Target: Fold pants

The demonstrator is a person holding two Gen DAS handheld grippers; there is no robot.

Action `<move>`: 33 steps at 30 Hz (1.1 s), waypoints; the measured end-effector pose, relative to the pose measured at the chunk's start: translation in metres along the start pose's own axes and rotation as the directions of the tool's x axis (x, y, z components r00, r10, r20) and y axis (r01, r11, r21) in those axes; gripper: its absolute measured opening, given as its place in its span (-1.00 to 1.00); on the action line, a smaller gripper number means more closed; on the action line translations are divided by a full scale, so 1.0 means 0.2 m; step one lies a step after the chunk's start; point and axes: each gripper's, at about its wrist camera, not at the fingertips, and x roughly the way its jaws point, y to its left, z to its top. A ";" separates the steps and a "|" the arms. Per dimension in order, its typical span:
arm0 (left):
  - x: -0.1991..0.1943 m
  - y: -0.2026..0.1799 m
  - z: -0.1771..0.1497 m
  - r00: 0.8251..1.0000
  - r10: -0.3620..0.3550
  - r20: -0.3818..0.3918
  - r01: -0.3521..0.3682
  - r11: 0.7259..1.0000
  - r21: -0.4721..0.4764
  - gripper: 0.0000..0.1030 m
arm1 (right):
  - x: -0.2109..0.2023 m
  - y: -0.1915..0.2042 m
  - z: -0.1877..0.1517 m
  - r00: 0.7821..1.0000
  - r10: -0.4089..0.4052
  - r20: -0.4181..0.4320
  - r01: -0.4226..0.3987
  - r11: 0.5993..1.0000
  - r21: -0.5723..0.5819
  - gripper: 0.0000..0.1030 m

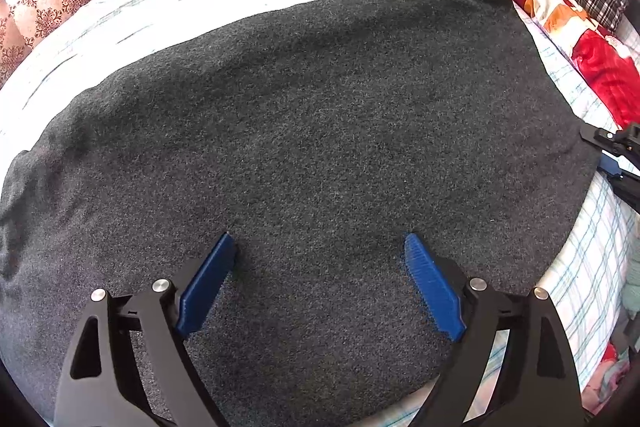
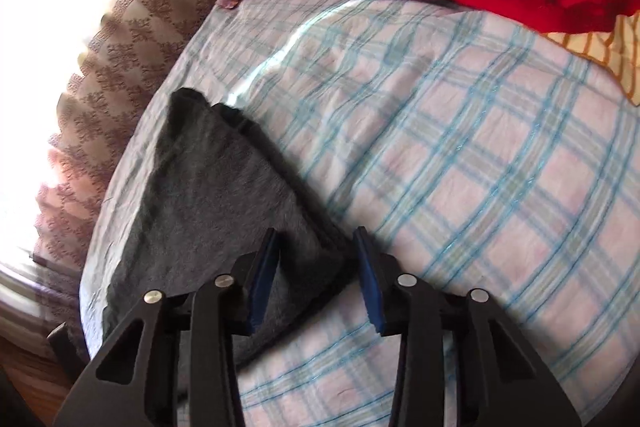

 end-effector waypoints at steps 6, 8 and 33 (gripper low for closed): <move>0.00 0.00 0.01 1.000 -0.001 -0.003 0.001 1.000 0.006 0.72 | 0.03 0.03 -0.03 0.996 0.073 -0.053 -0.071 0.997 0.041 -0.32; 0.00 0.00 0.03 1.000 -0.009 -0.008 0.009 1.000 0.013 0.72 | 0.04 0.01 -0.01 0.990 0.128 -0.061 -0.124 0.989 0.075 -0.37; -0.15 -0.28 0.68 0.931 -0.366 -0.017 0.366 0.930 0.018 0.73 | -0.24 0.64 -0.35 0.980 0.180 0.084 -0.094 0.793 -0.602 -0.73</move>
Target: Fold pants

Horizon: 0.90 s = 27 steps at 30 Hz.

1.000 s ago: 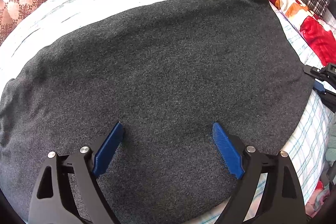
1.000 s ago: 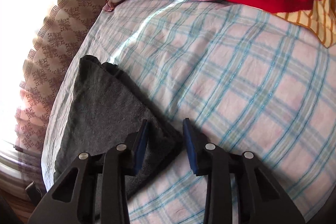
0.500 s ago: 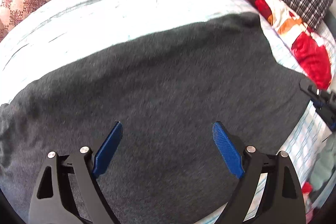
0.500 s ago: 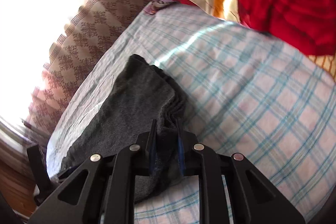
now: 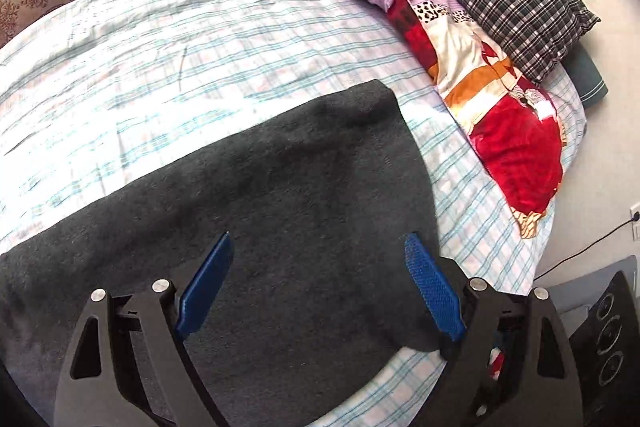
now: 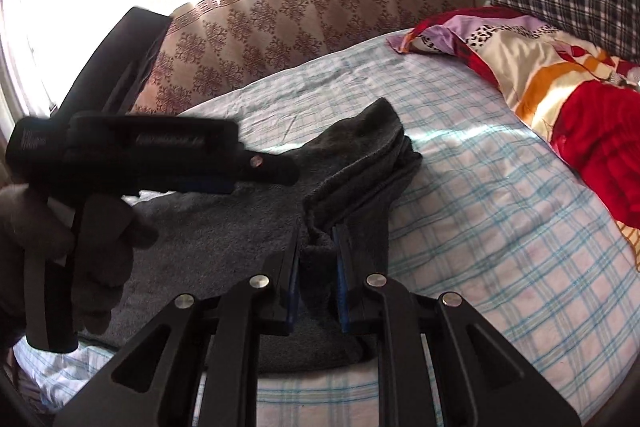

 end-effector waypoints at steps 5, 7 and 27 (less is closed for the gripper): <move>0.07 -0.04 0.04 0.997 -0.052 -0.059 0.052 0.999 -0.011 0.76 | 0.01 0.09 -0.05 1.000 0.015 -0.008 -0.015 0.998 -0.064 -0.73; 0.09 -0.06 0.04 0.993 -0.071 -0.095 0.072 0.997 0.002 0.75 | 0.01 0.10 -0.06 1.000 0.015 -0.006 -0.016 0.997 -0.079 -0.73; 0.28 -0.16 -0.10 0.954 0.170 -0.247 -0.078 0.935 0.345 -0.66 | 0.01 0.28 -0.15 0.994 0.104 -0.023 -0.106 0.970 -0.221 -0.73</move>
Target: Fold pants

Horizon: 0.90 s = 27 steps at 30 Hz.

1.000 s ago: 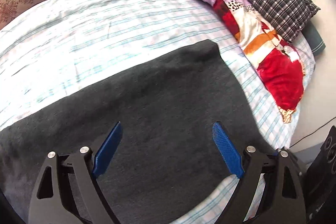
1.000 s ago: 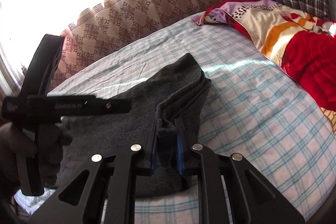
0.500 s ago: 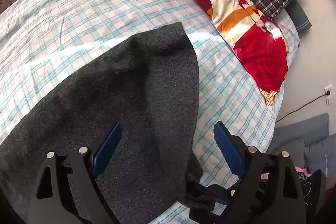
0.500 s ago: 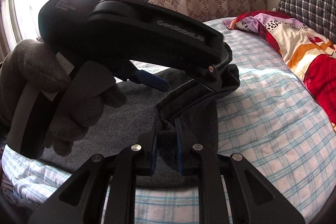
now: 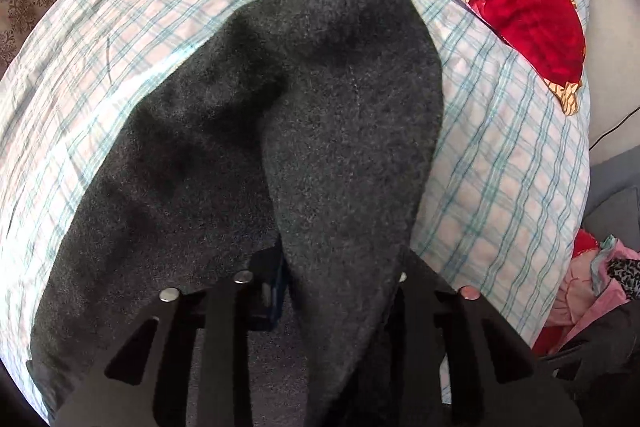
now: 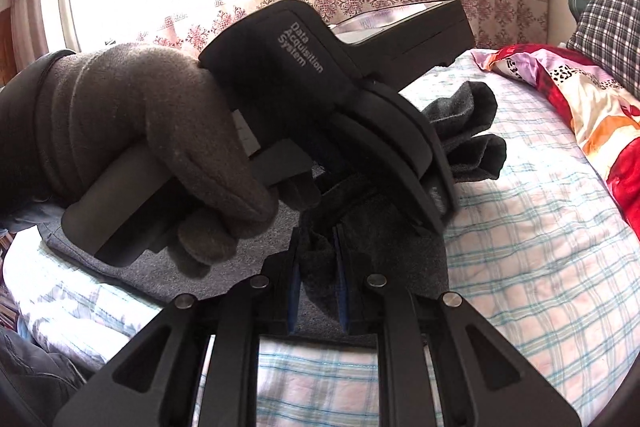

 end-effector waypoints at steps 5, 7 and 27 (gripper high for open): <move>-0.11 0.10 -0.09 0.996 -0.029 0.083 0.033 0.998 -0.049 -0.84 | -0.01 0.07 0.03 0.999 0.041 0.012 -0.040 0.998 -0.046 -0.73; -0.17 0.17 -0.16 0.992 -0.043 0.121 0.055 0.994 -0.095 -0.84 | -0.02 0.10 0.05 0.997 0.072 0.016 -0.070 0.995 -0.070 -0.73; -0.25 0.81 -1.07 0.916 -0.176 0.360 0.348 0.794 -0.498 -0.85 | -0.14 0.10 0.09 0.966 0.245 -0.083 -0.246 0.969 -0.002 -0.30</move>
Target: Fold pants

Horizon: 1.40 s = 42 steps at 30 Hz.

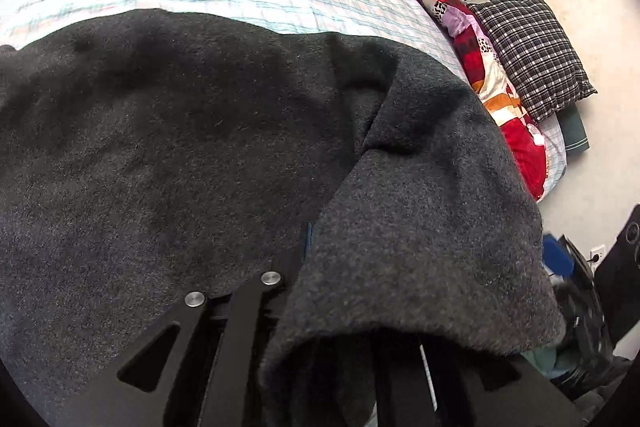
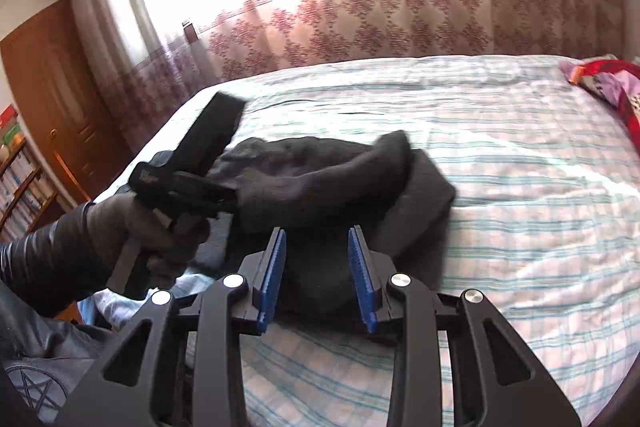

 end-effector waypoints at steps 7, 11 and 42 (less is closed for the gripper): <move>0.03 0.06 0.02 0.999 -0.039 -0.001 0.039 0.999 -0.003 -0.85 | 0.23 -0.28 -0.01 0.980 0.146 -0.135 -0.108 0.960 0.259 -0.22; 0.04 0.07 0.04 0.999 -0.050 -0.007 0.050 0.999 0.001 -0.85 | 0.42 -0.23 0.06 0.948 0.274 -0.162 -0.223 0.934 0.278 -0.22; -0.13 0.30 -0.09 0.998 -0.055 0.003 0.055 0.998 -0.022 -0.80 | 0.95 0.24 0.56 0.965 0.075 -0.250 -0.151 0.941 -0.301 -0.02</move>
